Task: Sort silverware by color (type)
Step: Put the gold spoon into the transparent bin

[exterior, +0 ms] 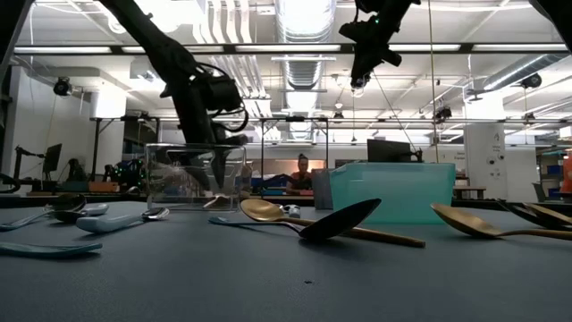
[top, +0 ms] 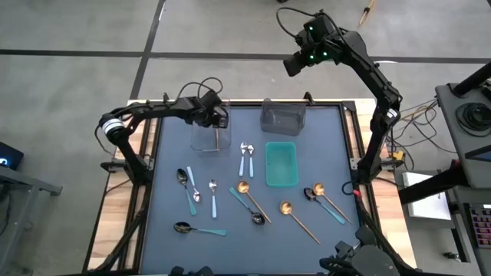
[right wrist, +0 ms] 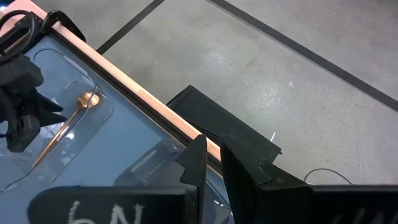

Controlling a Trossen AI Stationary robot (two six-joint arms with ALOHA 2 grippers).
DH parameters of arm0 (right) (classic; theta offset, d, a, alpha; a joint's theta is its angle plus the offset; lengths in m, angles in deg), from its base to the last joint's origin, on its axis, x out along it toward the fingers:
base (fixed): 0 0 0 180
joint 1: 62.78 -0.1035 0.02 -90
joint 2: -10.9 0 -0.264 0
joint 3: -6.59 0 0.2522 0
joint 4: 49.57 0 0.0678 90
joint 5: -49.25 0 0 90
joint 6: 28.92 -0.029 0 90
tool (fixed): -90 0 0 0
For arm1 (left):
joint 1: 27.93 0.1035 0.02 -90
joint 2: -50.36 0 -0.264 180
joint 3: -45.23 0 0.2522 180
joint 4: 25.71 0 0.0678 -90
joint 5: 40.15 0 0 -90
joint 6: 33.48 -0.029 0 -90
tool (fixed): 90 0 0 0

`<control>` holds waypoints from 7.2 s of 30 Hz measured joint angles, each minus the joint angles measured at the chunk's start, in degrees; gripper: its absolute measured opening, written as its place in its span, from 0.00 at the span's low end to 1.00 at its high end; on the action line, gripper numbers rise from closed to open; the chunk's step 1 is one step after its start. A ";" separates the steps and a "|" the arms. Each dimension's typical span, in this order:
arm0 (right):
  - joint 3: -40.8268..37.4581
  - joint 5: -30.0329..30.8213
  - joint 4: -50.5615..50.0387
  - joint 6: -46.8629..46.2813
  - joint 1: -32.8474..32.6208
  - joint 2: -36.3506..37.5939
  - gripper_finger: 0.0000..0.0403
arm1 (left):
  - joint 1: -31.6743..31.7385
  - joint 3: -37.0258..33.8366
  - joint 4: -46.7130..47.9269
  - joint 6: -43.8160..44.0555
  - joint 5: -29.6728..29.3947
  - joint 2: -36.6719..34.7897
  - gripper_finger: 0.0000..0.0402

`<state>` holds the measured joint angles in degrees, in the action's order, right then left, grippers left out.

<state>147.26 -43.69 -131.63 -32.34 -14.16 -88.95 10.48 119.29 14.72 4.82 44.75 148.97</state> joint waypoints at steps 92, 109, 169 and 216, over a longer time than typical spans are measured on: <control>-0.28 -0.07 1.24 0.44 0.00 0.00 0.10 | -0.90 12.48 9.62 -3.49 -10.64 5.09 0.00; -0.28 -7.78 3.36 2.71 0.00 0.00 0.10 | -0.38 13.18 9.04 -14.81 -2.10 -9.96 0.00; -10.50 -50.03 44.55 15.94 -14.37 -0.29 0.41 | 0.03 -4.63 -98.99 27.23 56.67 -7.39 0.00; -11.02 -18.60 40.96 6.59 -14.45 -8.61 0.02 | 22.79 -3.06 -94.65 35.52 71.38 -12.61 0.23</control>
<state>136.25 -62.29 -90.67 -25.75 -28.60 -97.56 33.27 116.23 -79.92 40.34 116.13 136.36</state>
